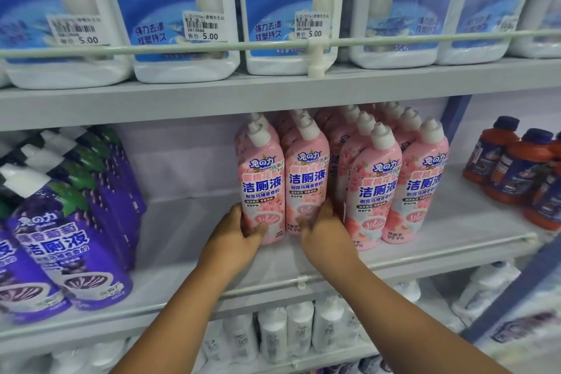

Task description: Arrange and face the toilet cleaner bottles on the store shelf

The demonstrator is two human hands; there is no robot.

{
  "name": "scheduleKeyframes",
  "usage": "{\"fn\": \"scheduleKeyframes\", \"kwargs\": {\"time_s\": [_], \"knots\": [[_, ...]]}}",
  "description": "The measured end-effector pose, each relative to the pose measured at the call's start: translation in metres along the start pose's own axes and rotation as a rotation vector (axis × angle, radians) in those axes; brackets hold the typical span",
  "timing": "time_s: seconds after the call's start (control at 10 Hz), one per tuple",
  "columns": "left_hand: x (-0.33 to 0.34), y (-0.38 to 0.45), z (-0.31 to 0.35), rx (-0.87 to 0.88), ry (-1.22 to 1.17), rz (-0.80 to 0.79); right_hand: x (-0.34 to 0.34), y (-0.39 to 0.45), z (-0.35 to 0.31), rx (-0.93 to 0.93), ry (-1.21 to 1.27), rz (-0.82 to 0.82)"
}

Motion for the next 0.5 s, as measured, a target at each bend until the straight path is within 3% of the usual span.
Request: {"fn": "scheduleKeyframes", "kwargs": {"time_s": [0.2, 0.5], "knots": [[-0.005, -0.013, 0.005, -0.092, 0.379, -0.01, 0.003, -0.021, -0.007, 0.024, -0.151, -0.07], [0.01, -0.072, 0.04, -0.074, 0.592, 0.045, -0.024, -0.076, 0.011, -0.257, -0.375, -0.211]]}}
Point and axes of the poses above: each hand's wrist, its own y-axis towards the middle knuckle, its own x-axis out of the palm, z = x × y, the point moved 5 cm from there along y, towards the middle knuckle, and after that the axes turned 11 degrees about -z, right-handed, at the moved point
